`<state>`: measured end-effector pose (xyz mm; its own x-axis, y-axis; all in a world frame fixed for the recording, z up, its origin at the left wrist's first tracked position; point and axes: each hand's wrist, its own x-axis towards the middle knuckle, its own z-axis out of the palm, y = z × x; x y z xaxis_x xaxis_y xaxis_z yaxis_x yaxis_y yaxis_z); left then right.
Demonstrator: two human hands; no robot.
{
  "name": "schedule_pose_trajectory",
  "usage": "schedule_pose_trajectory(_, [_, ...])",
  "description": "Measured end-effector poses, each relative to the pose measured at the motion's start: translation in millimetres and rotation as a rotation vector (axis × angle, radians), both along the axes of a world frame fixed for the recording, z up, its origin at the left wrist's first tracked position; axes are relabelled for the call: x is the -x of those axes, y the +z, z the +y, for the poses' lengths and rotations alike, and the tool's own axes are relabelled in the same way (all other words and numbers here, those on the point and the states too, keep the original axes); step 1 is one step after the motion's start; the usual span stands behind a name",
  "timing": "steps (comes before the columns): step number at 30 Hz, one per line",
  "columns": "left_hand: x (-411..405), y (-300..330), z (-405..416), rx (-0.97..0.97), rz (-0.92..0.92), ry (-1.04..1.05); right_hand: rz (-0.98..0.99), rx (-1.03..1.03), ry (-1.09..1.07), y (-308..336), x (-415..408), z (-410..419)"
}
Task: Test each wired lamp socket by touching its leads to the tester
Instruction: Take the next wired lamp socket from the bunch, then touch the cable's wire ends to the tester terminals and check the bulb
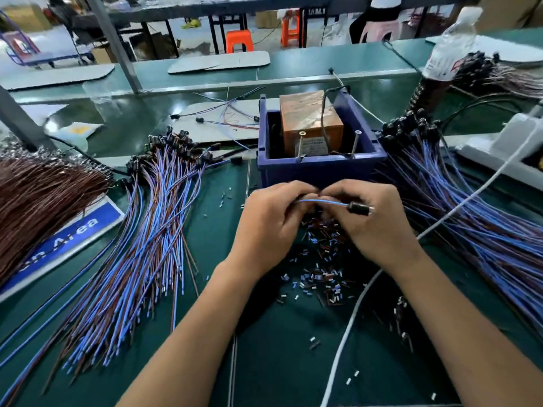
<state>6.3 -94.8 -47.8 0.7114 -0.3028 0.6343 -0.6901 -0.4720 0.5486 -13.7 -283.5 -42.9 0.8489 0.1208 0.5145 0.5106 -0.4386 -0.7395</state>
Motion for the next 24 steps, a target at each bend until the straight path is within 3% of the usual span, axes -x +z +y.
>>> schedule_pose_trajectory(10, [-3.4, -3.9, 4.5, 0.266, 0.331, 0.104, 0.214, -0.315, -0.002, -5.6, -0.8, -5.3])
schedule_pose_trajectory(15, [-0.5, 0.0, 3.7, 0.510, 0.580, -0.008, 0.279, -0.434, -0.018, -5.5, -0.7, -2.6])
schedule_pose_trajectory(24, [7.1, 1.1, -0.6, 0.276, 0.476, -0.042, 0.242, -0.329, 0.060, -11.5, -0.5, 5.0])
